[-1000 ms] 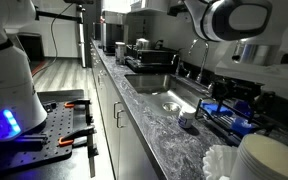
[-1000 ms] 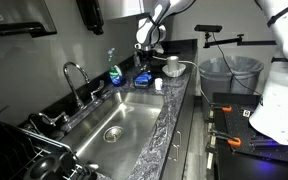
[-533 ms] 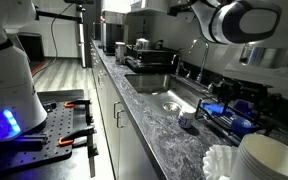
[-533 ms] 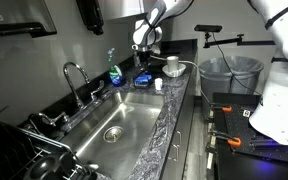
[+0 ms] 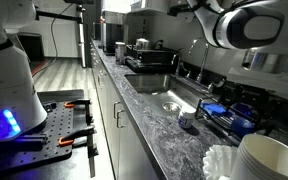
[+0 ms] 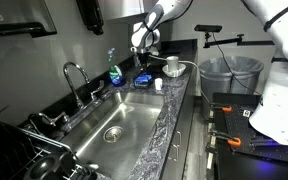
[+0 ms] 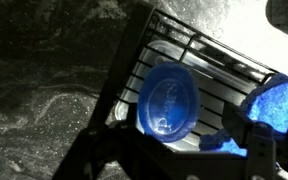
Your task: Put the blue soap on the rack, then remove it from the rack
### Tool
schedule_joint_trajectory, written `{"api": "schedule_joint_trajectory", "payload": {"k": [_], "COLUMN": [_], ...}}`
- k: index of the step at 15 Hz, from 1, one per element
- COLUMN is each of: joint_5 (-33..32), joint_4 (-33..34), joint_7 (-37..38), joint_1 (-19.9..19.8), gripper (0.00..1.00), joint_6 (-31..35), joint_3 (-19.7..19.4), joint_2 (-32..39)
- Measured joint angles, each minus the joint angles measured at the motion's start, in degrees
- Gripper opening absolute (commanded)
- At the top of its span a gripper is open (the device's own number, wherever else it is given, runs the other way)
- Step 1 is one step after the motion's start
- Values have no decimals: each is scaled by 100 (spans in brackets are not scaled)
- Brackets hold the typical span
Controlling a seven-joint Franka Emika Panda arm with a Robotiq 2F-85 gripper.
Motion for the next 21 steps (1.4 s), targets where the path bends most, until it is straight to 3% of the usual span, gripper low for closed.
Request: {"api": "schedule_joint_trajectory", "payload": {"k": [4, 8, 14, 21], "joint_5": [-82, -103, -152, -154], "joint_4": [131, 194, 212, 226], "joint_7": [0, 0, 0, 0], "joint_1": [-18, -28, -50, -71], "gripper": [87, 82, 36, 36], "joint_6": [-62, -97, -102, -96], "joint_3": [1, 6, 11, 13], "joint_2": [120, 184, 204, 161]}}
